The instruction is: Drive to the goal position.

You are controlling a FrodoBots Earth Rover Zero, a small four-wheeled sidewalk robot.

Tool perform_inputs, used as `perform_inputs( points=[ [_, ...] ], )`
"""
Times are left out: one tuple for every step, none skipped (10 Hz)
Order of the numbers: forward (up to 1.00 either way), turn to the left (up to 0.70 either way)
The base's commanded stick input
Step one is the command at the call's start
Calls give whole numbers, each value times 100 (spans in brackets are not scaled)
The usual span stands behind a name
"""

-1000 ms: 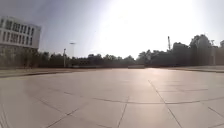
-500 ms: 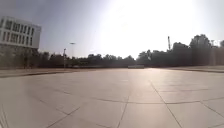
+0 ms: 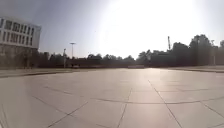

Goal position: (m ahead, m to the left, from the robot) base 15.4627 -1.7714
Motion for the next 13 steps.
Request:
perform_inputs(
  points=[
    [70,0],
    [70,0],
    [70,0],
    [70,0],
    [70,0],
    [70,0],
    [70,0],
    [70,0],
    [70,0],
    [70,0],
    [70,0],
    [70,0],
    [70,0]
  ],
)
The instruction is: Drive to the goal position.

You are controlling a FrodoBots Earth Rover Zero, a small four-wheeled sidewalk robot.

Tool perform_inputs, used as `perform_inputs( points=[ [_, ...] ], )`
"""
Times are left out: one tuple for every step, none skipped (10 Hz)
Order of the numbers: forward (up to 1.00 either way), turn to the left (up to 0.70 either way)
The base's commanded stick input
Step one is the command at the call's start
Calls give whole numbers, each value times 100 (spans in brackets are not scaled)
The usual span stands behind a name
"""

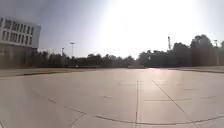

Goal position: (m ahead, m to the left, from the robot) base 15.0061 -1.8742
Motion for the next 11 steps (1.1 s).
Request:
perform_inputs(
  points=[
    [70,0],
    [70,0],
    [70,0],
    [70,0],
    [70,0],
    [70,0],
    [70,0],
    [70,0],
    [70,-1],
    [70,-2],
    [70,-2]
  ],
)
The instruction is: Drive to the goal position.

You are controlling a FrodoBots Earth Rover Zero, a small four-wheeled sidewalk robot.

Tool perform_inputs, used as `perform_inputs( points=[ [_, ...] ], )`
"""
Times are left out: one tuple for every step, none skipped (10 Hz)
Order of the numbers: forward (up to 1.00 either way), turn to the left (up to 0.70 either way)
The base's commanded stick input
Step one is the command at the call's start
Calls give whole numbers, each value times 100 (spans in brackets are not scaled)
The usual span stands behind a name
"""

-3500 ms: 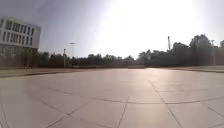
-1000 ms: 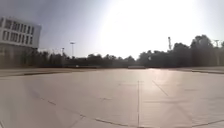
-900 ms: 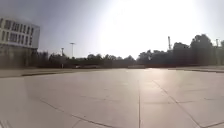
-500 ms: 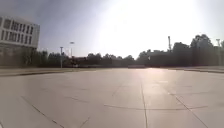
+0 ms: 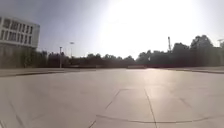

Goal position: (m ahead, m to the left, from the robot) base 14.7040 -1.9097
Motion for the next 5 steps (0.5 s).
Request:
perform_inputs(
  points=[
    [70,-3],
    [70,-3],
    [70,-2],
    [70,-2],
    [70,-2]
  ],
)
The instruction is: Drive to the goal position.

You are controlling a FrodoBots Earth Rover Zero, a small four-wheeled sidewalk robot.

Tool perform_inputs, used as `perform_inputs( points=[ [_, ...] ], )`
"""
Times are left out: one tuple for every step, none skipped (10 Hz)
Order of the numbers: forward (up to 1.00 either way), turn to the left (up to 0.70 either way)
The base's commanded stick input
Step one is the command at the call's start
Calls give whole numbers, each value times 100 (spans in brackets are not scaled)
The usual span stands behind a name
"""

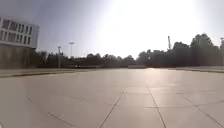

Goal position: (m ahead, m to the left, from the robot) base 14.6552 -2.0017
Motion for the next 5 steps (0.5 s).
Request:
perform_inputs(
  points=[
    [70,-2],
    [70,-2],
    [70,-2],
    [70,-2],
    [70,-2]
  ],
)
